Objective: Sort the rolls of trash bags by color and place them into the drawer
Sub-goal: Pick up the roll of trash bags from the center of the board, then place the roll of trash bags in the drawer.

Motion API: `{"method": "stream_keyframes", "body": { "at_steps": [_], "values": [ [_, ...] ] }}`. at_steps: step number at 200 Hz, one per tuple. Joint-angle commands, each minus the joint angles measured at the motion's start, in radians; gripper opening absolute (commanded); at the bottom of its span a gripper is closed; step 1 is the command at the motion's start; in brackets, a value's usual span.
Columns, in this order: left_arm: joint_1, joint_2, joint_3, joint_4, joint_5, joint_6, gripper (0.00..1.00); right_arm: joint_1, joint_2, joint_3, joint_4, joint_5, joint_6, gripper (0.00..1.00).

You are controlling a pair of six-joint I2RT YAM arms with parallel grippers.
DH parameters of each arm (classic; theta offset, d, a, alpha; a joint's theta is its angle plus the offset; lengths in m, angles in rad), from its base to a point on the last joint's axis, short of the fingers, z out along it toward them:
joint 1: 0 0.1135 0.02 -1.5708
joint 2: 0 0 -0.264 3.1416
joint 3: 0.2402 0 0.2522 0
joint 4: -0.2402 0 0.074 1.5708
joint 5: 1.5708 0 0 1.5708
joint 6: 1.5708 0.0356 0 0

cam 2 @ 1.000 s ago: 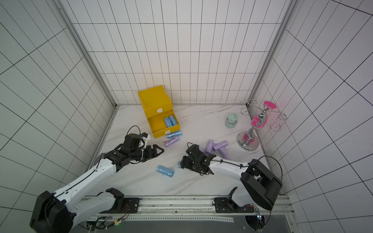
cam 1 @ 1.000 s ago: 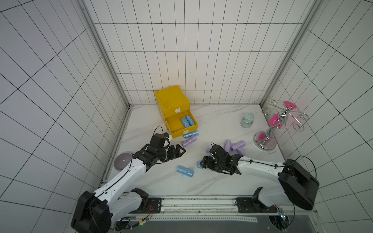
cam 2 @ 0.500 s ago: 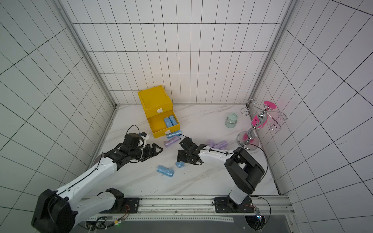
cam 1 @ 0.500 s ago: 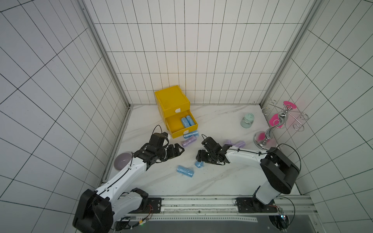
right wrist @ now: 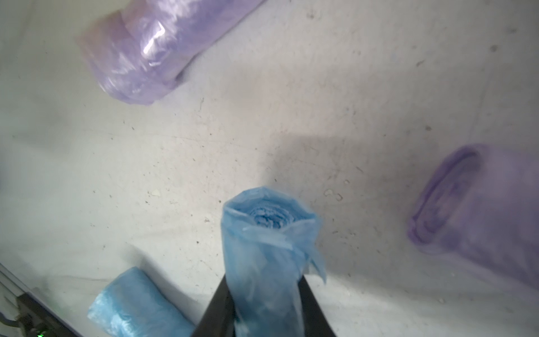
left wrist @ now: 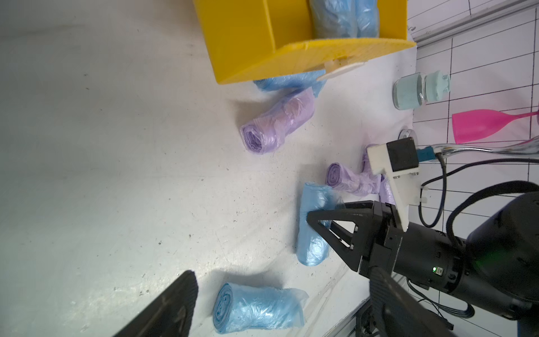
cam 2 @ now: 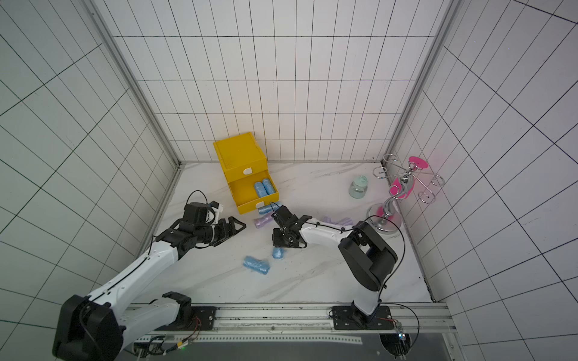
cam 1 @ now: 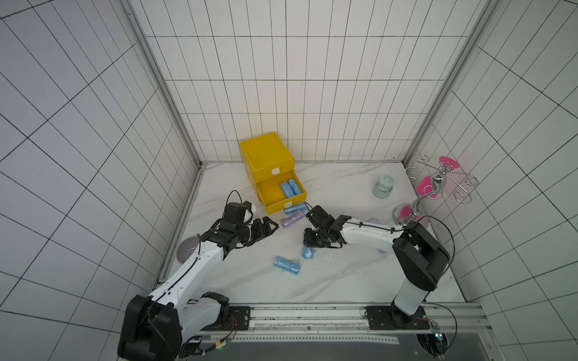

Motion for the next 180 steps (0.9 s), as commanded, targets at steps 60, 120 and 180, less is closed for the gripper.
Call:
{"method": "stream_keyframes", "body": {
  "at_steps": [60, 120, 180],
  "values": [
    [0.109, 0.044, 0.156, 0.001, 0.070, 0.045, 0.92, -0.052, -0.109, 0.288, -0.295, 0.035, -0.195, 0.23],
    [0.176, 0.134, 0.245, 0.018, 0.105, 0.048, 0.93, -0.048, 0.132, 0.795, -0.471, 0.004, -0.346, 0.24],
    [0.233, 0.172, 0.241, 0.068, 0.118, 0.011, 0.93, -0.045, 0.473, 1.280, -0.504, -0.072, -0.392, 0.23]
  ]
}}
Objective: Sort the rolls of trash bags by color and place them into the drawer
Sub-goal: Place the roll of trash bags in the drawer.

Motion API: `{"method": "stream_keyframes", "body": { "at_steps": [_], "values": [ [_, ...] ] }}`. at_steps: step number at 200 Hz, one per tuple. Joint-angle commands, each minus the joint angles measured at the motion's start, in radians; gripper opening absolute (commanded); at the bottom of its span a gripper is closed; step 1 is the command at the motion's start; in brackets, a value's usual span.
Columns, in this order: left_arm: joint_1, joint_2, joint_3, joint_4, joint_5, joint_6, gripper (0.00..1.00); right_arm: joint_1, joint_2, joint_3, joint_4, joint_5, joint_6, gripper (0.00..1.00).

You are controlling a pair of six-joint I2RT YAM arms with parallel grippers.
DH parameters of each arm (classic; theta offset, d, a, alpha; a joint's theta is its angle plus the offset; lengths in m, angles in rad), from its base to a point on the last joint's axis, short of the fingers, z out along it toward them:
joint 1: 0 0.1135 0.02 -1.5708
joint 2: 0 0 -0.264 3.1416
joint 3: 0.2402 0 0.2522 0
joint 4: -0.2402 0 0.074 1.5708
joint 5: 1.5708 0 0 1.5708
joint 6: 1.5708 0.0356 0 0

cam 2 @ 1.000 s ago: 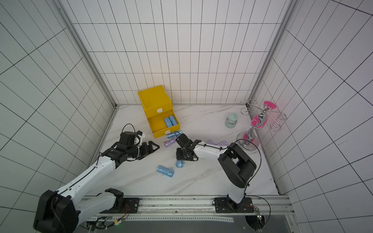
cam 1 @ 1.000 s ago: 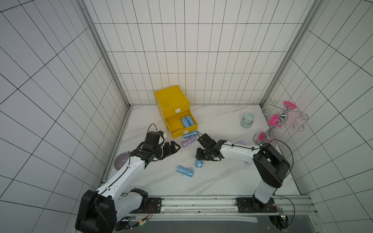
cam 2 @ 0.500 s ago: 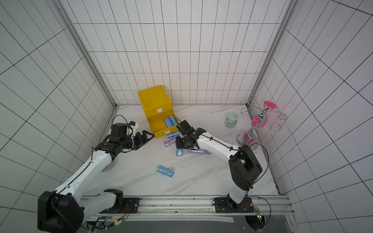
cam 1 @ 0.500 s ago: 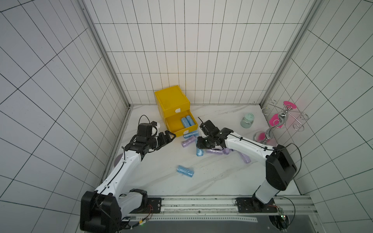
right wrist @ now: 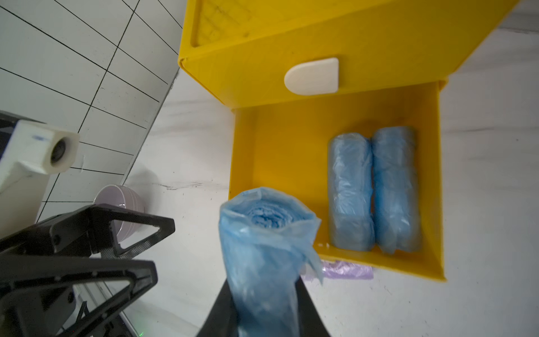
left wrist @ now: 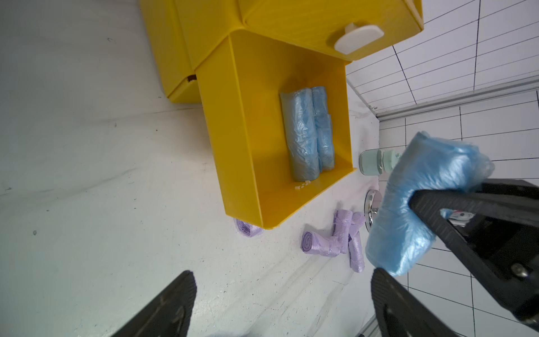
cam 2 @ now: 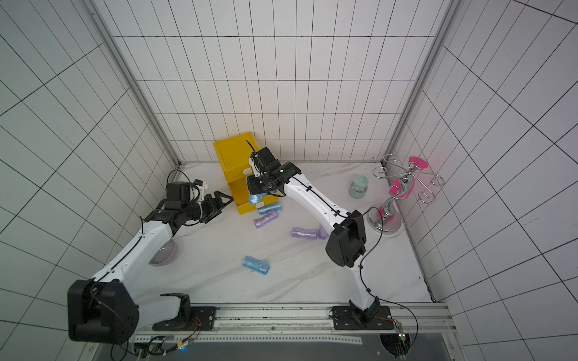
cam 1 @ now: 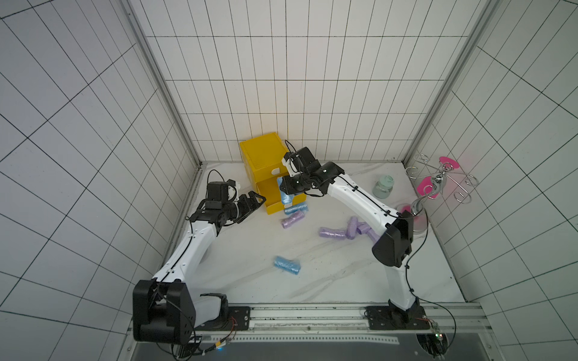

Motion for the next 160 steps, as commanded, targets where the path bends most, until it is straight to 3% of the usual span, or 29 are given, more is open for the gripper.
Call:
{"method": "stream_keyframes", "body": {
  "at_steps": [1, 39, 71, 125, 160],
  "values": [
    [0.018, 0.020, 0.014, 0.047, 0.025, -0.008, 0.93, 0.002, 0.092, 0.135, -0.040, -0.053, -0.031, 0.23],
    [0.030, 0.016, -0.003, 0.052, 0.035, -0.011, 0.93, 0.005, 0.221, 0.247, 0.000, -0.102, 0.007, 0.24],
    [0.033, 0.003, -0.014, 0.046, 0.042, -0.010, 0.93, 0.004, 0.266, 0.264, 0.025, -0.128, 0.030, 0.31],
    [0.031, -0.015, -0.037, 0.042, 0.053, -0.013, 0.92, 0.001, 0.261, 0.284, 0.043, -0.127, 0.044, 0.56],
    [0.031, -0.032, -0.043, 0.031, 0.052, -0.012, 0.93, -0.001, 0.218, 0.271, 0.045, -0.130, 0.045, 0.58]
  ]
}}
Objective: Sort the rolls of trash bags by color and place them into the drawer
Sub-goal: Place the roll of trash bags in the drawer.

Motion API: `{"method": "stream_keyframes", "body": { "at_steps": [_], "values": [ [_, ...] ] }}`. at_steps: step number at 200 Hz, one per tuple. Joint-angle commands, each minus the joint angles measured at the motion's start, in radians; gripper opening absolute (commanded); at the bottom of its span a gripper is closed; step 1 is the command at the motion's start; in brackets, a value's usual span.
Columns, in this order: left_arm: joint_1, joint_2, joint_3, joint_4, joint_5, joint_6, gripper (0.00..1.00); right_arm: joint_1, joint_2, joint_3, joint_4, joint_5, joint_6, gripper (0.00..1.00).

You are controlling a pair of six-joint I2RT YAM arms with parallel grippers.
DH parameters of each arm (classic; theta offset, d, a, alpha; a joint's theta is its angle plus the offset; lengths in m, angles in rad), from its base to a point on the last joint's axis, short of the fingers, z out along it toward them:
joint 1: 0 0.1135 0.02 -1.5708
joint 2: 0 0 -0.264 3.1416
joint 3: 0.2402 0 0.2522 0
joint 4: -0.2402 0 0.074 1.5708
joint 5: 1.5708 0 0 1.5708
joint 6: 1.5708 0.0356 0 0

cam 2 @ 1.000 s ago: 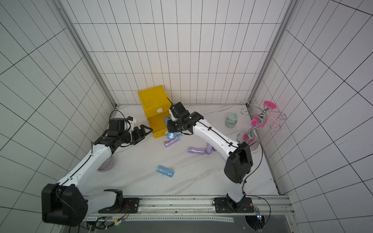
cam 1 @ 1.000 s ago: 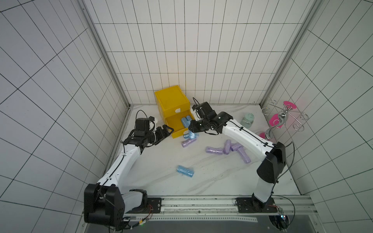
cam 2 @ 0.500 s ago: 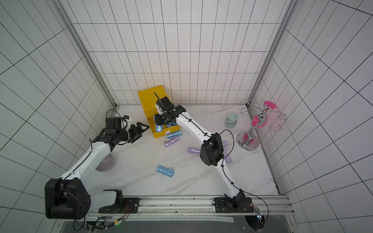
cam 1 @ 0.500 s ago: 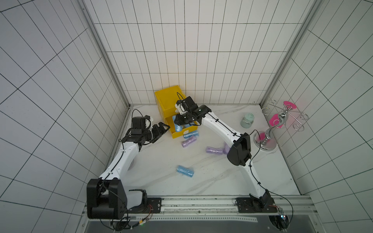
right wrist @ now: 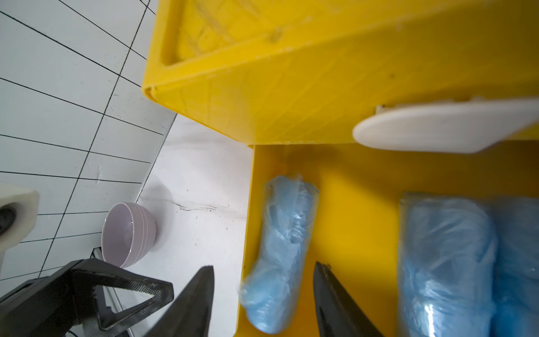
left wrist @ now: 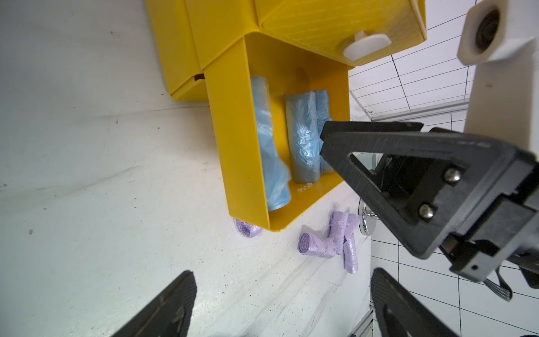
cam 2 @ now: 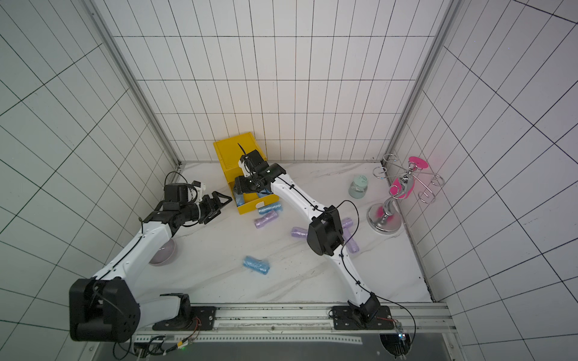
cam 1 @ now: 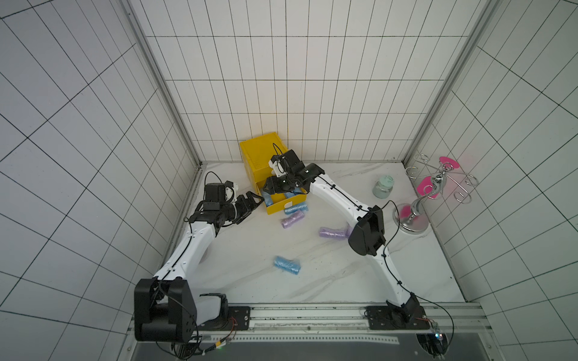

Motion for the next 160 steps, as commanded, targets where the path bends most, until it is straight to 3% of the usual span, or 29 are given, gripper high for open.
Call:
{"method": "stream_keyframes", "body": {
  "at_steps": [1, 54, 109, 160],
  "values": [
    [0.004, -0.030, -0.014, 0.002, 0.010, 0.003, 0.93, -0.001, -0.040, 0.032, 0.006, -0.010, 0.001, 0.58],
    [-0.002, -0.073, -0.057, -0.013, 0.012, 0.000, 0.92, 0.022, -0.227, -0.151, 0.005, 0.001, -0.050, 0.57],
    [-0.007, -0.127, -0.187, 0.009, 0.008, -0.032, 0.92, 0.081, -0.445, -0.522, 0.037, 0.053, -0.107, 0.53],
    [-0.005, -0.158, -0.306, 0.044, 0.009, -0.072, 0.91, 0.194, -0.548, -0.838, 0.068, 0.115, -0.138, 0.61]
  ]
}}
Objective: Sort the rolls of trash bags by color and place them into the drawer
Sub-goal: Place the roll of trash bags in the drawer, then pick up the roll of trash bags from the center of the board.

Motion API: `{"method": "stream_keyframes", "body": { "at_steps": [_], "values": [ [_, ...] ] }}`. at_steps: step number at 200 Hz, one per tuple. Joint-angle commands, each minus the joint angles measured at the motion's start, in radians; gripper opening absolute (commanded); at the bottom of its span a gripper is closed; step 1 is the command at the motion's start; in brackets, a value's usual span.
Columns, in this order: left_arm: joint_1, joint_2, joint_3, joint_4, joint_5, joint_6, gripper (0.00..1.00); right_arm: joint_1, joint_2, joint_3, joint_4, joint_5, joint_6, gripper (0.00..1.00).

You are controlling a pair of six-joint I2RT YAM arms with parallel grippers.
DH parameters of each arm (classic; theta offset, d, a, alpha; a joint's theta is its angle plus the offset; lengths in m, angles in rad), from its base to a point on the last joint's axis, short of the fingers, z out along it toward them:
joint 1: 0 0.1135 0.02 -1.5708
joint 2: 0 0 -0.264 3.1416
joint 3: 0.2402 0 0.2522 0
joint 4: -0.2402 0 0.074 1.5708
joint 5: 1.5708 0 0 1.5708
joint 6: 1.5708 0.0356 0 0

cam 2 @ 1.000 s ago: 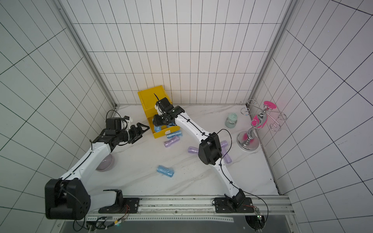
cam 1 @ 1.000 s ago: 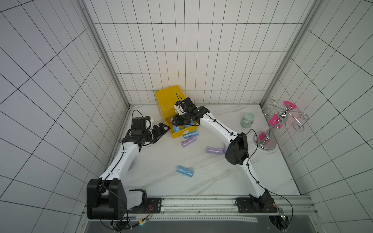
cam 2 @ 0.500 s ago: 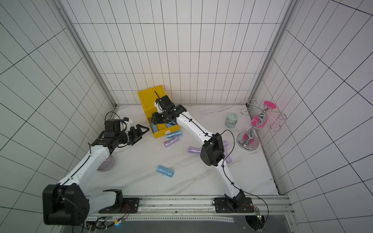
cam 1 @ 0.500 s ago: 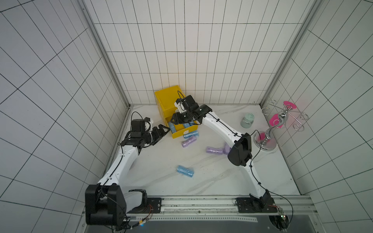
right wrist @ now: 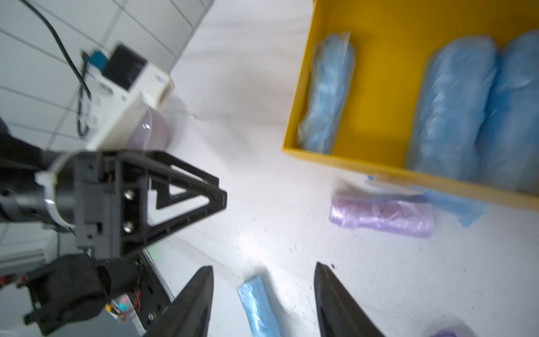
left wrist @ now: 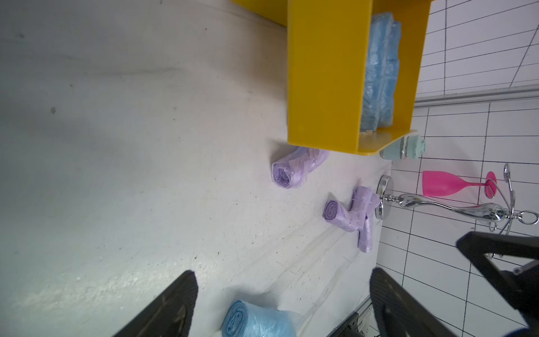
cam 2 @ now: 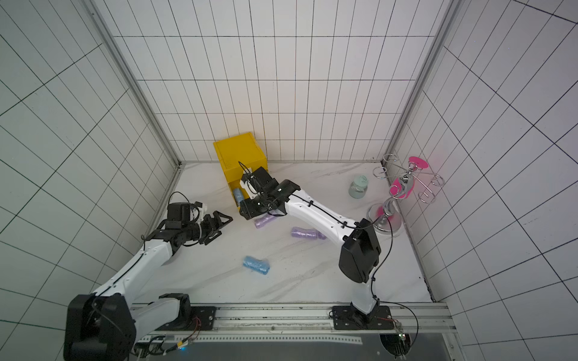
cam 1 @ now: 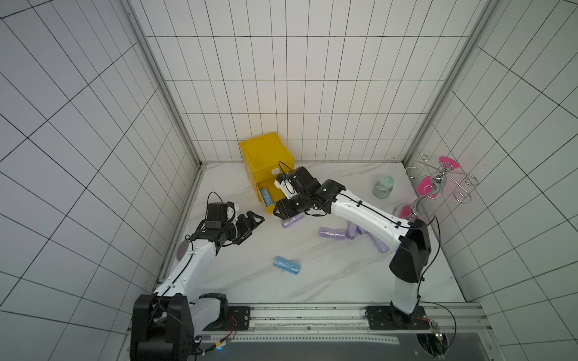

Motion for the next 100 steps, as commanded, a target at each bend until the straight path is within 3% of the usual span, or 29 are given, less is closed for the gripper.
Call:
{"method": "stream_keyframes", "body": {
  "at_steps": [1, 51, 100],
  "values": [
    [-0.001, -0.035, -0.041, 0.038, 0.005, -0.022, 0.91, 0.056, -0.037, -0.137, 0.013, 0.047, -0.030, 0.61],
    [0.000, -0.104, -0.138, 0.021, -0.012, -0.047, 0.91, 0.185, -0.038, -0.322, 0.071, 0.087, 0.002, 0.66],
    [-0.001, -0.187, -0.192, -0.021, -0.011, -0.045, 0.91, 0.221, -0.002, -0.393, 0.101, 0.104, 0.034, 0.67]
  ]
}}
